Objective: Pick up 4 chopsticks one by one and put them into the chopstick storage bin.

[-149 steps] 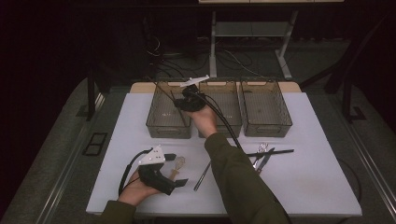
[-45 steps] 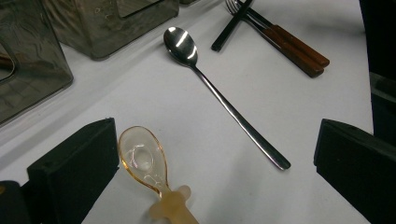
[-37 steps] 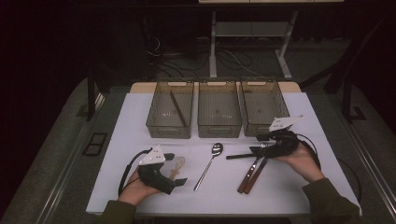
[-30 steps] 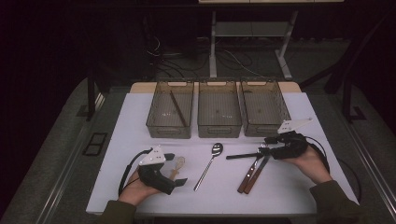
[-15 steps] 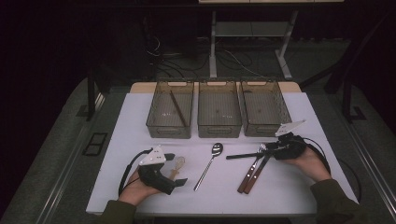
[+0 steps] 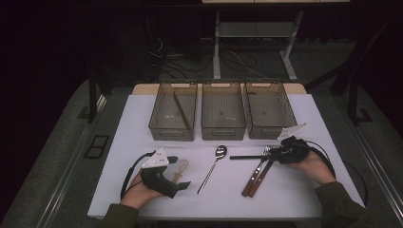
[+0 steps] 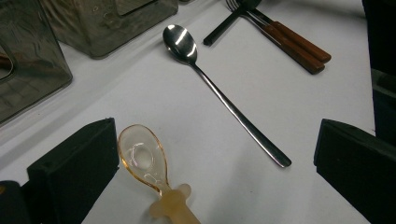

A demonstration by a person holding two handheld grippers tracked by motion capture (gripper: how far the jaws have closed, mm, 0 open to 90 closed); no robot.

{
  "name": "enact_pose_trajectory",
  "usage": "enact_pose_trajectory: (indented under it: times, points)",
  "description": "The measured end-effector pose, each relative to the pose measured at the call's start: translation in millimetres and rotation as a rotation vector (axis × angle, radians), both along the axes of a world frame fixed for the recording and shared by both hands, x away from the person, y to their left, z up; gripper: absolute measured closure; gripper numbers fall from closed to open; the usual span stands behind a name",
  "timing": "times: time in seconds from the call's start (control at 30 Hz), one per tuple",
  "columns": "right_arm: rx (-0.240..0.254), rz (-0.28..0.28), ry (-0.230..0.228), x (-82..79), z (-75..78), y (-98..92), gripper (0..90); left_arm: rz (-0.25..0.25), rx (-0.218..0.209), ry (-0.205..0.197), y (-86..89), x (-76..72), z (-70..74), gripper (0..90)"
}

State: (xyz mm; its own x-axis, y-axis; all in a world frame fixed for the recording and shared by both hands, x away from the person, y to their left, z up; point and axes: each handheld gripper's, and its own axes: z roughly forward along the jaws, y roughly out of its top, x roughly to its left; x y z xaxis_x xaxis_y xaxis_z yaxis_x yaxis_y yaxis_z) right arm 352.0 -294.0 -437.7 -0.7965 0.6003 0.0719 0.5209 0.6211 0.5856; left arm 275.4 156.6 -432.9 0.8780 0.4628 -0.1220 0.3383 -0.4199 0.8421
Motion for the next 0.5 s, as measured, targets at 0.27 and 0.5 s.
enact_pose_trajectory:
  times: [0.27,0.5]
  points:
    - [0.000,0.009,0.000,-0.6,0.5,-0.4,72.1,-0.001,0.002,0.000,0.0,0.0,-0.1,0.0]
    - [-0.001,0.018,0.002,-1.4,0.8,-0.4,73.7,-0.001,0.001,0.001,0.0,-0.1,0.0,0.0]
